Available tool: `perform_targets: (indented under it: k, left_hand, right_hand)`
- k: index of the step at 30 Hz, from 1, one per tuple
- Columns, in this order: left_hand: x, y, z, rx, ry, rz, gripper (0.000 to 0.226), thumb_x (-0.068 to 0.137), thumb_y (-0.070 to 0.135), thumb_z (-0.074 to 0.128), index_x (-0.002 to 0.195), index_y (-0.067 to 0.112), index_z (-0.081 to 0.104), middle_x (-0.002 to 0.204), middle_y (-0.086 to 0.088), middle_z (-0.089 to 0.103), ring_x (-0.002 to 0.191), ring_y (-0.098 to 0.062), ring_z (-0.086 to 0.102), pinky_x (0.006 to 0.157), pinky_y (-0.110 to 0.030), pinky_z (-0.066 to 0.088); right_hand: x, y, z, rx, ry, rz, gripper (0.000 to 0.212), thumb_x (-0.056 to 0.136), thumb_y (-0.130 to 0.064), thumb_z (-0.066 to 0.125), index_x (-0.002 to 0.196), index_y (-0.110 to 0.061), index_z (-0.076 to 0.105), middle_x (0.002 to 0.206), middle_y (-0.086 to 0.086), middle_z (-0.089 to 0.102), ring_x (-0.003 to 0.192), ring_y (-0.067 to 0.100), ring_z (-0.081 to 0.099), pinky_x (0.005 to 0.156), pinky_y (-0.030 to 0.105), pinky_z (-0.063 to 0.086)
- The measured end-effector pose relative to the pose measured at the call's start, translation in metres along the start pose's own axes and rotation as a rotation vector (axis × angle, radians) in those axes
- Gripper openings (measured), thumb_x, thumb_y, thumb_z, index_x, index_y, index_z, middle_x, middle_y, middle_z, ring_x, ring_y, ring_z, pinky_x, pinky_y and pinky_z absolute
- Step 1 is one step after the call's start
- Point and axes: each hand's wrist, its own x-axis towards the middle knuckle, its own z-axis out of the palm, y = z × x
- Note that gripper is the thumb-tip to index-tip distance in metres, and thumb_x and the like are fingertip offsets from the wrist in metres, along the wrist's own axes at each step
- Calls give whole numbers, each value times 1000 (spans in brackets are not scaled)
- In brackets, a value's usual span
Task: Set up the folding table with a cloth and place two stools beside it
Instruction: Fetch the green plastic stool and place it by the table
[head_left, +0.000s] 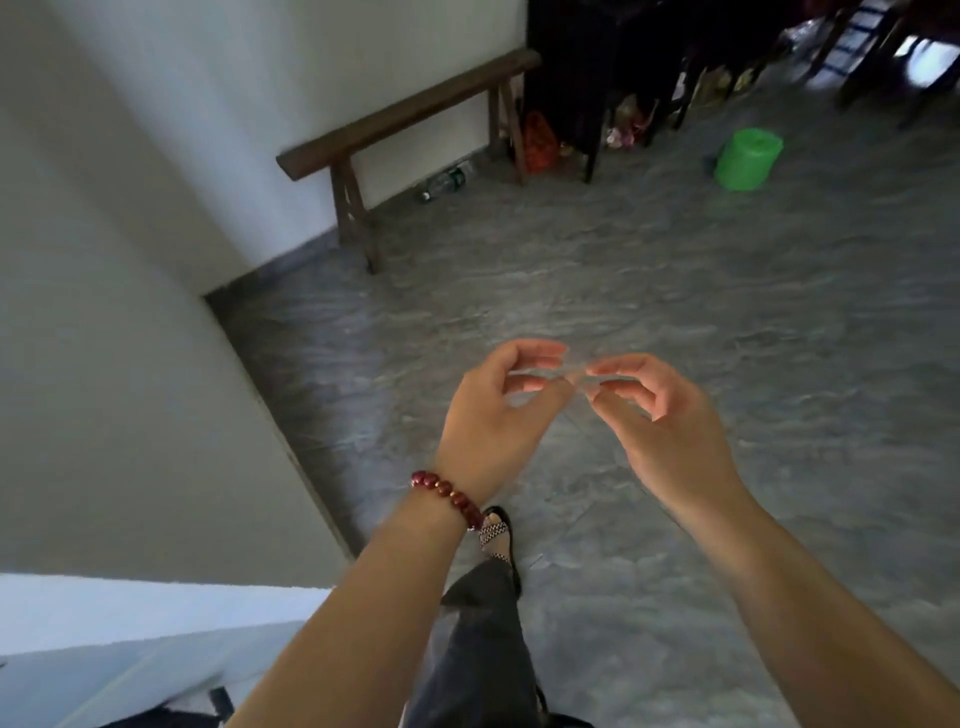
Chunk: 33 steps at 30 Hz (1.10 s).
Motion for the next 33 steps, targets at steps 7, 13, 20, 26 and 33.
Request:
perform_targets:
  k: [7,13,20,26,33]
  left_hand:
    - [137,-11,23,21,-82,-33,19,81,27,69,99,28,63,100,14,65,82,5,61,70,-9,46]
    - [256,-2,23,52,-119,-44,16,82,25,68,97,29,63,99,16,64,84,9,60,70,-5,45]
    - [353,3,45,71,-179,-45,17,82,25,69,99,27,63,101,13,65,85,4,63,72,-10,48]
    - [440,8,78,84,-183,-25,17,82,28,69,98,29,64,99,15,65,86,5,62,70,-9,47]
    - [566,11,153,101,-197,-18,18,82,27,68,99,28,63,99,14,65,85,4,62,68,-7,46]
  right_hand:
    - [128,24,-16,26,98,40,13,80,-16,71,80,-27,65,81,-16,69,80,0,64,64,7,45]
    - [238,33,-25,29,135,78,23,82,-9,68,79,-31,64,85,-19,69,80,-3,64,64,8,46]
    - [325,36,-38,54,200,111,16,83,-11,67,81,-27,66,85,-13,70,77,0,64,62,9,48]
    - [406,45,-73,32,223,111,14,84,-12,67,84,-26,66,88,-10,69,79,-2,63,61,7,46]
    - [528,73,-141,31,200,132,15,84,-14,67,84,-29,65,86,-5,69,75,5,65,58,14,49]
